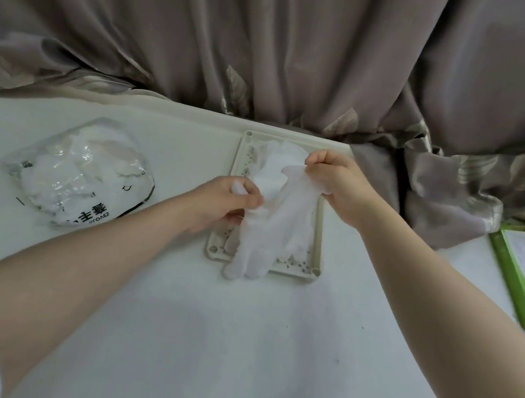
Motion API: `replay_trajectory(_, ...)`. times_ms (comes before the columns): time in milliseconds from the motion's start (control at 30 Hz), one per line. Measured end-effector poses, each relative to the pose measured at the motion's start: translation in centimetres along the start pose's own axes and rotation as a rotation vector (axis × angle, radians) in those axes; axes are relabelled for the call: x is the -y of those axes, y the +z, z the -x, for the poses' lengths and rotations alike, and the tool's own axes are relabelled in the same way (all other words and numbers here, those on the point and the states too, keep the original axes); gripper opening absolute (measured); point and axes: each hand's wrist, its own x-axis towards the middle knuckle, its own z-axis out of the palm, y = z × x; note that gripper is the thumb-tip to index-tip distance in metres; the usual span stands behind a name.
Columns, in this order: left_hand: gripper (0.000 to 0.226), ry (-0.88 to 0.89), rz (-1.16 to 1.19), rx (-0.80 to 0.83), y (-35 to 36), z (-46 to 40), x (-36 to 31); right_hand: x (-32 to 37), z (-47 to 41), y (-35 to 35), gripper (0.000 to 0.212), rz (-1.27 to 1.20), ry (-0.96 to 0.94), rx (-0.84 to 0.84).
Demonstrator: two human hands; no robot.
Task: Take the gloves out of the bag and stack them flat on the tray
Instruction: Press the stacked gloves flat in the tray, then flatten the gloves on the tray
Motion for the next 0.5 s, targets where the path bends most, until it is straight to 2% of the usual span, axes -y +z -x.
replay_trajectory(67,0.018,0.019,0.047,-0.143,-0.8,-1.2,0.6,-1.1,-1.8,-0.4,0.029,0.163,-0.035,-0.147)
replay_trajectory(167,0.02,0.013,0.063,-0.215,-1.2,-2.7,1.2,-2.4,-4.2,-1.1,0.031,0.295,-0.08,-0.215)
replay_trajectory(267,0.028,0.009,-0.049,-0.245,-1.4,-4.4,1.7,-2.6,-6.8,-1.5,0.027,0.376,-0.09,-0.238)
replay_trajectory(333,0.029,0.027,-0.225,-0.264,-1.5,-5.1,2.0,-2.7,-7.9,-1.7,0.021,0.405,-0.102,-0.294)
replay_trajectory(500,0.009,0.031,-0.301,-0.179,-2.2,-7.4,1.6,-2.7,-10.6,-1.7,0.027,0.327,-0.108,-0.395)
